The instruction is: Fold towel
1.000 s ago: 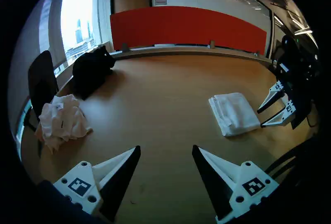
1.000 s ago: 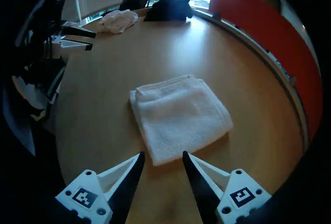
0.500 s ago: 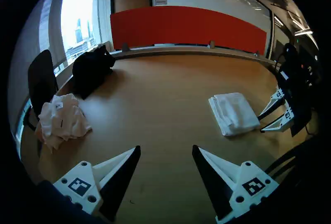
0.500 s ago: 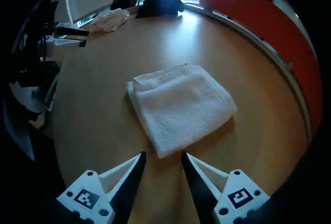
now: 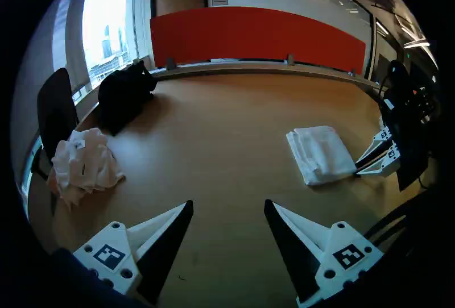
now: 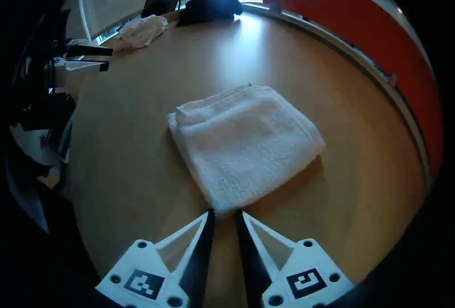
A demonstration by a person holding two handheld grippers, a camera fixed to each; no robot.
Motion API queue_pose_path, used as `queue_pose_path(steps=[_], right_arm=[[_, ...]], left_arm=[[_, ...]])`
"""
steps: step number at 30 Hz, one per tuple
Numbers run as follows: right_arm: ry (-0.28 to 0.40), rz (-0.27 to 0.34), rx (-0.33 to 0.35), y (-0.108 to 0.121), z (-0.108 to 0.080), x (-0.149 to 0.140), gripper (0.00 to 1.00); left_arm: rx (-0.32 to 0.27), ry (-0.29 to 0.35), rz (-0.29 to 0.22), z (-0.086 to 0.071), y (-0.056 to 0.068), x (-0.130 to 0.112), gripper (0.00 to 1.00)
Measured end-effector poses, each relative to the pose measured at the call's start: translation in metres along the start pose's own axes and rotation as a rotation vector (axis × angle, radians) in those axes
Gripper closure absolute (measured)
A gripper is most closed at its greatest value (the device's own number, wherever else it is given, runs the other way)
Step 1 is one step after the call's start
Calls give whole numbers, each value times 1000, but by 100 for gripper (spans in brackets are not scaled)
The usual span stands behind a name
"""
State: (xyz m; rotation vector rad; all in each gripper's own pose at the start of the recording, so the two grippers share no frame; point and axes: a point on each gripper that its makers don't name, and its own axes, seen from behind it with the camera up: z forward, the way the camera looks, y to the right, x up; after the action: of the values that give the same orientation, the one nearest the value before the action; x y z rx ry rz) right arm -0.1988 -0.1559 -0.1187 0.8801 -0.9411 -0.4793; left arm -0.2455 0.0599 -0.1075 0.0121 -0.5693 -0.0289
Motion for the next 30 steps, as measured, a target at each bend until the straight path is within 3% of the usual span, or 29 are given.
queue_pose_path(steps=[6,20,30], right_arm=[[9,8,-15,1,2,1,95],[45,12,-34,8,-6,14,97],[118,-10,-64,19,-32,60,97]], left_arm=[[-3,1,1,1,0,1,7],[-11,1,0,2,0,-1,8],[-17,9,2,1,1,0,8]])
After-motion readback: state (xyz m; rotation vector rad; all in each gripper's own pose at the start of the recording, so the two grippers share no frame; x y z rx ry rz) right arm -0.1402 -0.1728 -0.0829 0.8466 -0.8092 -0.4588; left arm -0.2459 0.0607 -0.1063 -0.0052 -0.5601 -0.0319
